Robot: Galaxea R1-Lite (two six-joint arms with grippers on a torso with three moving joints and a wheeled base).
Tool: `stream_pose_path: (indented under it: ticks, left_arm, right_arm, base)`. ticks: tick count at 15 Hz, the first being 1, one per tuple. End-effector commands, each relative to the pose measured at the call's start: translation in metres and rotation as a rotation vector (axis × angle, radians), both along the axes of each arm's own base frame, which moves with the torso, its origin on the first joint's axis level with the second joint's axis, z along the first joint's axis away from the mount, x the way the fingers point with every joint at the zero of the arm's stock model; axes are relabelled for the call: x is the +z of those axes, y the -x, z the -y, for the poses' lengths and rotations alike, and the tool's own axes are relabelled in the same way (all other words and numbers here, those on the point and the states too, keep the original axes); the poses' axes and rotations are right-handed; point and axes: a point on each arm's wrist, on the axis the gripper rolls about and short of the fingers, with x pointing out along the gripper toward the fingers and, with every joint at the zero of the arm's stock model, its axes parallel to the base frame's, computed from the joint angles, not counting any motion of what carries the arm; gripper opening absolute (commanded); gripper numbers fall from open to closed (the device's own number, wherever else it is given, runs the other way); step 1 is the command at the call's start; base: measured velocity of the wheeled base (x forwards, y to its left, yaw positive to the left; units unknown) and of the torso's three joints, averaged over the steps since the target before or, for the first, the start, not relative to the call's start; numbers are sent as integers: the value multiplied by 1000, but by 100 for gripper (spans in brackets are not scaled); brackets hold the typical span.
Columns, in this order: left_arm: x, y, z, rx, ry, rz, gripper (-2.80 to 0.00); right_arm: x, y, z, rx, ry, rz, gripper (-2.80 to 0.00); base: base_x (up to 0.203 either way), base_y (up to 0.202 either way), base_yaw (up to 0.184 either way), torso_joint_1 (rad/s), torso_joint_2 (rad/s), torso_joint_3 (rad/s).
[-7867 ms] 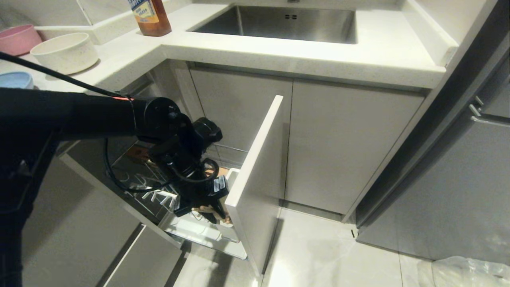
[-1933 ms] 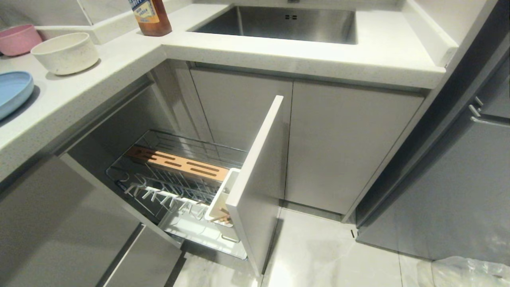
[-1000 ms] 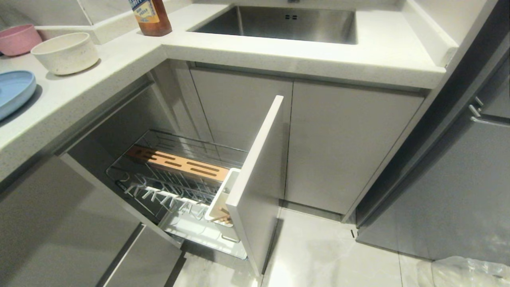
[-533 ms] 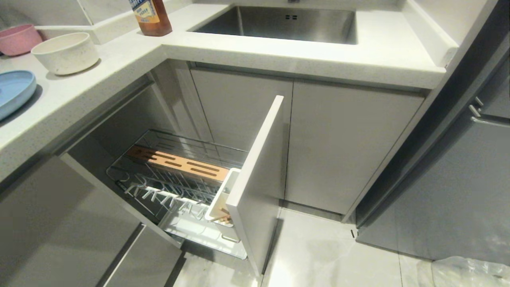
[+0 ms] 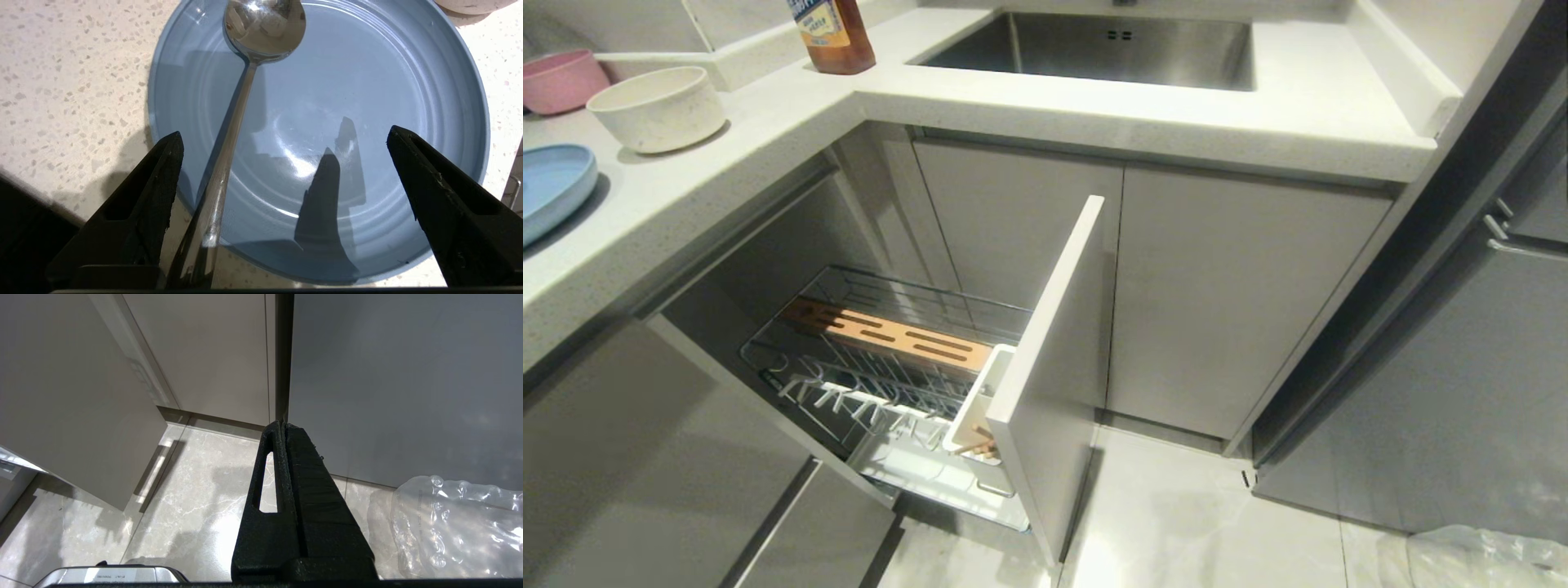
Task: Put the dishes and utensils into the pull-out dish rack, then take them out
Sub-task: Pick up the spoon and place it in the cupboard
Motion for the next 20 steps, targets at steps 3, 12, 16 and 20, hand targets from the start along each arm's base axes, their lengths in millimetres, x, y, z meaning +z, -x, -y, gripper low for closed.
stream_pose_path:
  ticks: [3,12,16,20]
  left_arm:
    - [-2,-3,-1,-13,10,-5,0]
    - [-5,-13,3,-51,-2,-14,0]
    - [-5,-12,2,-24,-58,-41,0]
    - [-6,-12,1,-11,-61,-48,0]
  right_arm:
    - [0,0,0,0,0,-1,-280]
    - [0,0,0,0,0,-1,-280]
    - [0,0,0,0,0,-1,-280]
    - [0,0,0,0,0,-1,-280]
  base:
    - [0,0,0,0,0,0]
    - [0,0,0,0,0,0]
    - [0,0,0,0,0,0]
    - [0,0,0,0,0,0]
